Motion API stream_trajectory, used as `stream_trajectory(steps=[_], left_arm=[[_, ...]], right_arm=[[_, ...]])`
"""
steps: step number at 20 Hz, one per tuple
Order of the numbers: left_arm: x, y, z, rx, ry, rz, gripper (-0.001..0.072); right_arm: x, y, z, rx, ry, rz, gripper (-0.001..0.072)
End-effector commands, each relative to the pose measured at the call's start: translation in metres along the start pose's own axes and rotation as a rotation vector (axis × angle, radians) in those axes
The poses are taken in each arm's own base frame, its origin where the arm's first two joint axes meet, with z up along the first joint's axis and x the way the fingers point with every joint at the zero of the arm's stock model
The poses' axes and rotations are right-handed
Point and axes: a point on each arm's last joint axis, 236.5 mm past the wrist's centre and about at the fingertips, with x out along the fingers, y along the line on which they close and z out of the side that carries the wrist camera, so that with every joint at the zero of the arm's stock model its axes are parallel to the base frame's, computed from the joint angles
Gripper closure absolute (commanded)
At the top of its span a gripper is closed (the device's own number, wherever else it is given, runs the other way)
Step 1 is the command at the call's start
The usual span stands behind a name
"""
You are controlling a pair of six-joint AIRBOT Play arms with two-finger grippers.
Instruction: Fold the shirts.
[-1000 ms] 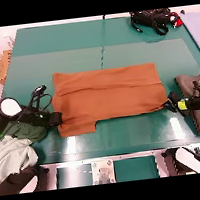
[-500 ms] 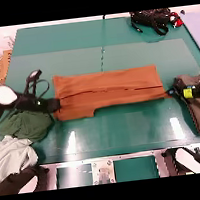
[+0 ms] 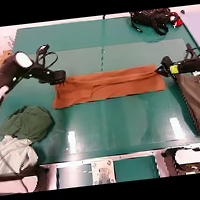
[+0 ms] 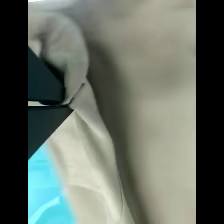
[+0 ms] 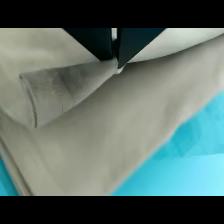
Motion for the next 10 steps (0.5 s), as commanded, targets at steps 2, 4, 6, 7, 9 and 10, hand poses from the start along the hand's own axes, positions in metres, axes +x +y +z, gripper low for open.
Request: stream_trajectory(steps=[2, 4, 6, 7, 9, 10], left_arm=[[0.028, 0.018, 0.071, 0.025, -0.175, 0.034, 0.0221], [0.010, 0.028, 0.098, 0.017, -0.261, 0.066, -0.0003], [-0.012, 0.042, 0.109, -0.030, -0.272, 0.087, -0.0003], [-0.019, 0.048, 0.107, -0.051, -0.254, 0.087, -0.0003], [-0.023, 0.059, 0.091, -0.082, -0.178, 0.091, -0.0002], [-0.023, 0.061, 0.081, -0.088, -0.135, 0.090, -0.0001]], right_arm=[[0.049, 0.003, 0.045, 0.032, -0.024, 0.034, 0.0382], [0.036, 0.003, 0.068, -0.004, -0.052, 0.047, 0.0262], [0.010, 0.000, 0.082, -0.086, -0.047, 0.055, 0.0262], [-0.002, -0.011, 0.081, -0.111, -0.019, 0.041, 0.0262], [-0.013, -0.046, 0.072, -0.102, 0.048, -0.019, 0.0261], [-0.014, -0.062, 0.065, -0.098, 0.090, -0.046, 0.0261]])
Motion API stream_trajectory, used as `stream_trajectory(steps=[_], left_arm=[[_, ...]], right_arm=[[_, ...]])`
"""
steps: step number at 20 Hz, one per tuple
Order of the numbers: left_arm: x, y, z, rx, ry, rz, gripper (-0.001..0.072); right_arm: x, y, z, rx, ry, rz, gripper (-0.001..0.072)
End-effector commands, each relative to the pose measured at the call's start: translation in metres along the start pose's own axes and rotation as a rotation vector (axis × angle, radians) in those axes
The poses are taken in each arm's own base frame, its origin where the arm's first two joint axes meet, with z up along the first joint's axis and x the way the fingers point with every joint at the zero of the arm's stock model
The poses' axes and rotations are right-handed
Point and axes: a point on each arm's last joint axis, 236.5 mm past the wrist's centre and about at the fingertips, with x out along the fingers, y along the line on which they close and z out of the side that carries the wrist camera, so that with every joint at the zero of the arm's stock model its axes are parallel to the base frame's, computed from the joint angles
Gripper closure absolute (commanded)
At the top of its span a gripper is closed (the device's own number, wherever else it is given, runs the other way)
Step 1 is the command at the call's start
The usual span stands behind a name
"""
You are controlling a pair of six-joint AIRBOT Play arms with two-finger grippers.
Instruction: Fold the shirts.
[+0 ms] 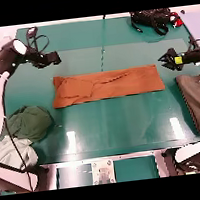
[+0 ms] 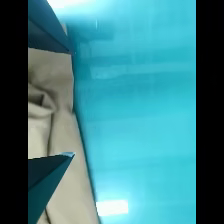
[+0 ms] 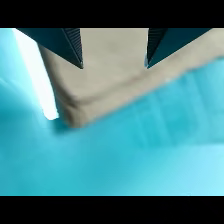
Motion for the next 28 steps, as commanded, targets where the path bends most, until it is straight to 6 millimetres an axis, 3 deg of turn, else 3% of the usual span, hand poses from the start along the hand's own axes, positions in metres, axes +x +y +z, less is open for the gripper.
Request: stream_trajectory(steps=[1, 2, 3, 8, 10, 11, 12, 13, 14, 16, 19, 24, 28], left_arm=[[-0.010, 0.014, -0.020, -0.031, 0.112, 0.016, 0.0134], [-0.011, 0.012, -0.028, -0.032, 0.147, 0.010, 0.0518], [-0.011, 0.008, -0.033, -0.024, 0.169, 0.000, 0.0665], [-0.013, -0.034, -0.039, -0.010, 0.191, -0.151, 0.0684], [-0.011, -0.052, -0.042, 0.013, 0.196, -0.184, 0.0684], [-0.009, -0.063, -0.044, 0.039, 0.196, -0.193, 0.0684], [-0.007, -0.074, -0.045, 0.062, 0.191, -0.203, 0.0684], [-0.004, -0.086, -0.045, 0.081, 0.178, -0.210, 0.0684], [-0.001, -0.097, -0.044, 0.097, 0.164, -0.218, 0.0684], [0.009, -0.119, -0.046, 0.122, 0.145, -0.238, 0.0684], [0.042, -0.160, -0.076, 0.157, 0.190, -0.282, 0.0684], [0.097, -0.273, -0.125, 0.157, 0.158, -0.453, 0.0684], [0.123, -0.344, -0.163, 0.185, 0.173, -0.534, 0.0684]], right_arm=[[-0.014, -0.045, -0.023, -0.038, 0.148, -0.052, 0.0260], [-0.010, -0.050, -0.031, -0.042, 0.186, -0.045, 0.0218], [-0.004, -0.054, -0.038, -0.049, 0.218, -0.037, 0.0202], [0.038, -0.061, -0.072, -0.059, 0.357, -0.001, 0.0205], [0.056, -0.057, -0.081, -0.053, 0.386, 0.014, 0.0248], [0.065, -0.055, -0.082, -0.049, 0.386, 0.021, 0.0315], [0.070, -0.051, -0.083, -0.048, 0.388, 0.030, 0.0431], [0.071, -0.049, -0.082, -0.051, 0.385, 0.034, 0.0609], [0.069, -0.046, -0.079, -0.061, 0.383, 0.037, 0.0699], [0.053, -0.032, -0.074, -0.096, 0.401, 0.060, 0.0700], [0.008, 0.007, -0.067, -0.194, 0.424, 0.102, 0.0700], [-0.075, 0.083, -0.070, -0.376, 0.359, 0.125, 0.0699], [-0.124, 0.130, -0.096, -0.477, 0.335, 0.131, 0.0699]])
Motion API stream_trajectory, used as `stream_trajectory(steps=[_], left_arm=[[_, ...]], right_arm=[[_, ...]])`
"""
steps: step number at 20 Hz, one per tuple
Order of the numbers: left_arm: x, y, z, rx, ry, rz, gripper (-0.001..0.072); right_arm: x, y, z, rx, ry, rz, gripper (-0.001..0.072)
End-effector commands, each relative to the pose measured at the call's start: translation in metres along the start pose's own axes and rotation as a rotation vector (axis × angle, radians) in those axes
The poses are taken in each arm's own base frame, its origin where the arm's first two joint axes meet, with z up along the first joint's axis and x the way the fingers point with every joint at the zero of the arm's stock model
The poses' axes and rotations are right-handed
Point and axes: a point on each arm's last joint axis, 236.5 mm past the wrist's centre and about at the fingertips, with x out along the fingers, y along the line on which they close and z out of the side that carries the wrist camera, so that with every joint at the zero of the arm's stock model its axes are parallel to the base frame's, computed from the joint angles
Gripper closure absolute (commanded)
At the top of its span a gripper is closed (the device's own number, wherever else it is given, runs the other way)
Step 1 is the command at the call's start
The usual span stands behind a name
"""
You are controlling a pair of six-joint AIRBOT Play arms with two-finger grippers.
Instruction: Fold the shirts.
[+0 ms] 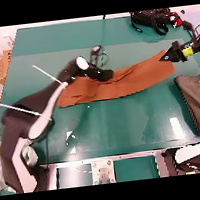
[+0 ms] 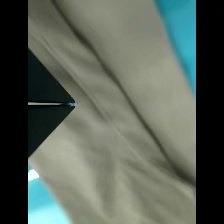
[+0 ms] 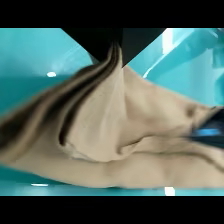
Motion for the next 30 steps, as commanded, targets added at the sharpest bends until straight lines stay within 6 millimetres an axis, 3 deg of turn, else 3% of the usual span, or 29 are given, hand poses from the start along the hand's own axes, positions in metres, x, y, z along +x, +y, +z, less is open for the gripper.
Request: stream_trajectory(steps=[1, 5, 7, 10, 13, 15, 18, 21, 23, 27, 28, 29, 30], left_arm=[[0.052, -0.047, -0.013, -0.003, -0.006, -0.076, 0.0684], [0.082, -0.066, -0.037, -0.021, 0.071, -0.123, 0.0684], [0.079, -0.072, -0.032, -0.026, 0.061, -0.140, 0.0684], [0.059, -0.072, -0.019, -0.012, 0.082, -0.160, 0.0684], [0.006, -0.051, -0.004, -0.021, 0.144, -0.159, 0.0684], [-0.045, -0.022, 0.007, -0.013, 0.182, -0.116, 0.0684], [-0.132, 0.029, 0.023, -0.035, 0.202, -0.032, 0.0684], [-0.209, 0.075, 0.034, -0.100, 0.167, 0.028, 0.0684], [-0.247, 0.104, 0.041, -0.150, 0.121, 0.061, 0.0684], [-0.293, 0.154, 0.047, -0.238, 0.042, 0.110, 0.0684], [-0.301, 0.164, 0.047, -0.248, 0.028, 0.118, 0.0684], [-0.307, 0.171, 0.047, -0.261, 0.018, 0.125, 0.0684], [-0.312, 0.177, 0.046, -0.262, 0.015, 0.129, 0.0684]], right_arm=[[-0.034, 0.055, -0.018, -0.101, -0.023, -0.009, 0.0699], [-0.061, 0.078, -0.013, -0.171, -0.101, -0.034, 0.0699], [-0.061, 0.080, -0.012, -0.175, -0.106, -0.035, 0.0699], [-0.060, 0.079, -0.012, -0.164, -0.102, -0.032, 0.0699], [-0.059, 0.095, -0.011, -0.149, -0.109, 0.029, 0.0699], [-0.052, 0.116, -0.007, -0.165, -0.120, 0.082, 0.0699], [-0.023, 0.156, -0.003, -0.202, -0.113, 0.111, 0.0699], [0.024, 0.213, -0.003, -0.262, -0.122, 0.148, 0.0698], [0.072, 0.251, -0.007, -0.298, -0.128, 0.184, 0.0698], [0.216, 0.310, -0.038, -0.299, -0.099, 0.233, 0.0698], [0.255, 0.321, -0.049, -0.301, -0.100, 0.238, 0.0629], [0.293, 0.330, -0.059, -0.295, -0.112, 0.244, 0.0407], [0.318, 0.336, -0.067, -0.284, -0.118, 0.251, 0.0246]])
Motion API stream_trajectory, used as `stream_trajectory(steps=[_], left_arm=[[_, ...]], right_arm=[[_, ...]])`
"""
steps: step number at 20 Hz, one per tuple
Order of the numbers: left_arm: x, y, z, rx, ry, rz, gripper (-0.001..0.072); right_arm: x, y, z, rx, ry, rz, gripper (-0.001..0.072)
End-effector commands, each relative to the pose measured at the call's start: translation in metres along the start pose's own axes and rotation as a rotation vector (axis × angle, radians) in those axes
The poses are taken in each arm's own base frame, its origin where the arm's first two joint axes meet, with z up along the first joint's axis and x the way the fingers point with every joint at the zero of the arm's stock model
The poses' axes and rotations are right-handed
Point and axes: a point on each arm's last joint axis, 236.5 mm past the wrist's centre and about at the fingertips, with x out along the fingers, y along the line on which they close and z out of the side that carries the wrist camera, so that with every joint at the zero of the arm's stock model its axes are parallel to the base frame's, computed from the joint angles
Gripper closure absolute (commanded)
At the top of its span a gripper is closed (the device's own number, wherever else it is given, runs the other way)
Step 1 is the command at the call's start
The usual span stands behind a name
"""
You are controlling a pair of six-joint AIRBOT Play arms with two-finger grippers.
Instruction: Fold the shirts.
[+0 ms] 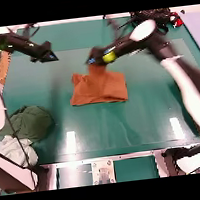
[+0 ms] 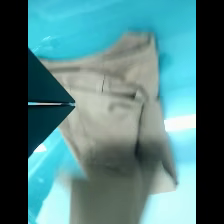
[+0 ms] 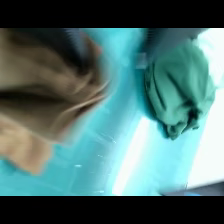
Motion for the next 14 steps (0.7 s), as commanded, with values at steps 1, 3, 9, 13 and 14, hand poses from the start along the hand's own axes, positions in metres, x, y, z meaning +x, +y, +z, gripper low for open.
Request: stream_trajectory(steps=[1, 3, 9, 13, 14], left_arm=[[-0.025, 0.032, 0.000, -0.028, -0.021, 0.024, 0.0684], [-0.029, 0.039, 0.001, -0.027, -0.029, 0.030, 0.0684], [-0.031, 0.042, 0.000, -0.001, -0.027, 0.034, 0.0684], [-0.031, 0.042, 0.000, -0.002, -0.025, 0.034, 0.0684], [-0.031, 0.041, 0.000, -0.003, -0.025, 0.033, 0.0684]], right_arm=[[0.105, 0.015, -0.025, 0.013, -0.074, 0.007, 0.0219], [0.091, -0.002, -0.019, 0.017, -0.058, -0.021, 0.0220], [-0.073, -0.137, 0.028, 0.217, -0.051, -0.198, 0.0221], [-0.119, -0.227, -0.030, 0.418, 0.048, -0.308, 0.0163], [-0.119, -0.245, -0.050, 0.469, 0.070, -0.320, 0.0163]])
